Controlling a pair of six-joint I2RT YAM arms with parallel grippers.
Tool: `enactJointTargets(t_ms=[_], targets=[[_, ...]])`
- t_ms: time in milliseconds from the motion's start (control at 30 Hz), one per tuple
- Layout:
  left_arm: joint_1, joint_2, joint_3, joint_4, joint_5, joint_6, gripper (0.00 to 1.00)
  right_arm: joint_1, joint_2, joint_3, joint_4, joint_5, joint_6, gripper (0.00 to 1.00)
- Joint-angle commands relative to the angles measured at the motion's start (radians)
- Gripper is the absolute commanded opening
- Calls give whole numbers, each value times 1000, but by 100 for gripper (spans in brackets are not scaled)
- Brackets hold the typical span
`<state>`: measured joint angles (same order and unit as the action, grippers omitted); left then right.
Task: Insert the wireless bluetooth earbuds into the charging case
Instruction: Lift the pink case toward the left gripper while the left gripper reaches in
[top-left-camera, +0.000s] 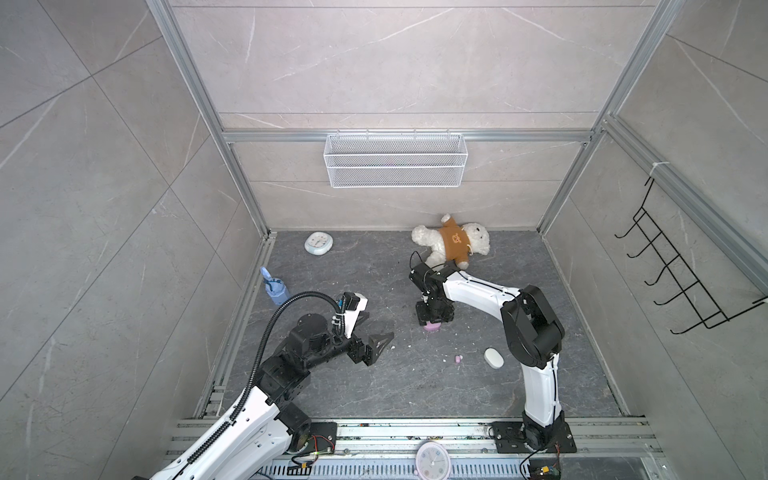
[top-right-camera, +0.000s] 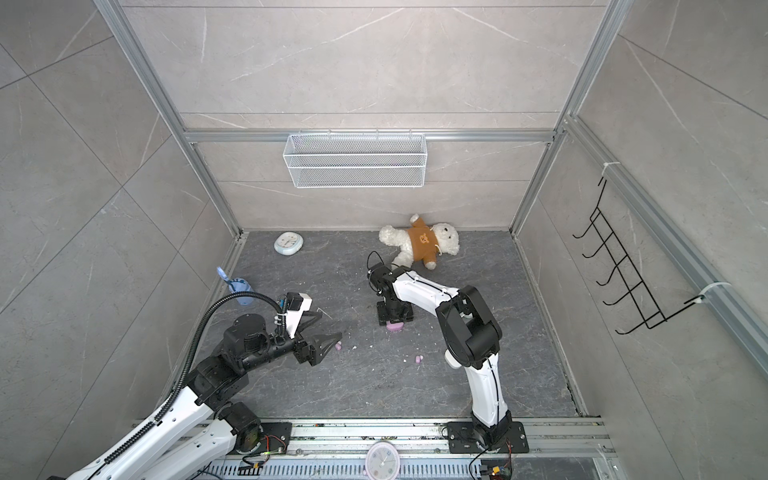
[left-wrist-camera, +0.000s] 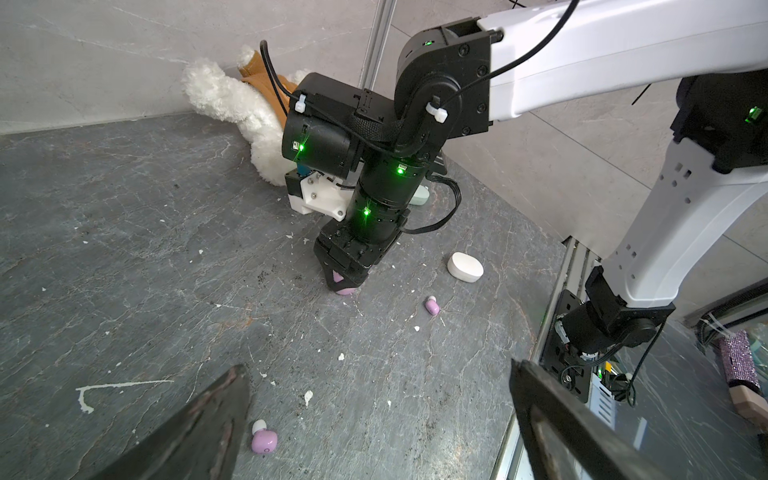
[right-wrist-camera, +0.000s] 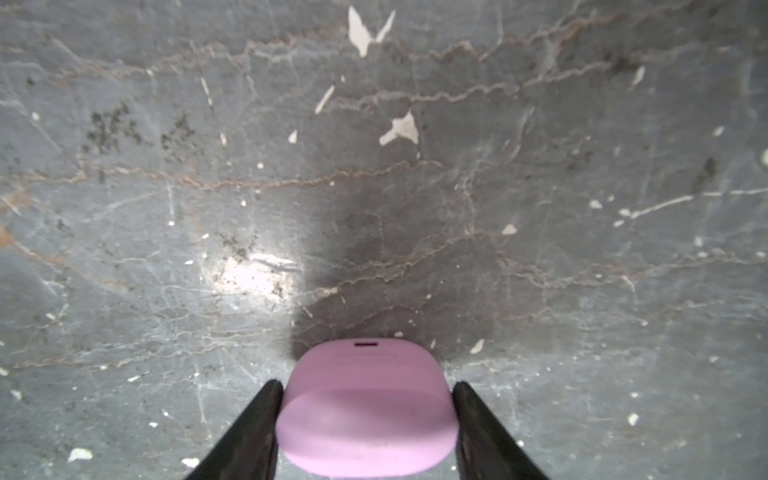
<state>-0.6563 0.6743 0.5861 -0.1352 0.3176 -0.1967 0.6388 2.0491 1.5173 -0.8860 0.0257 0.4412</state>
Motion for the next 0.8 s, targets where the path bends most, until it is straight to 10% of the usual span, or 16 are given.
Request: enactJointTargets(t_ms=[0,767], targets=[[6,31,50,8,33,54,100,-2,-84,-18,-17,-32,21,48],[-69,365,227,-98,169,427,99,101,-580,15,-119,-435,214,46]])
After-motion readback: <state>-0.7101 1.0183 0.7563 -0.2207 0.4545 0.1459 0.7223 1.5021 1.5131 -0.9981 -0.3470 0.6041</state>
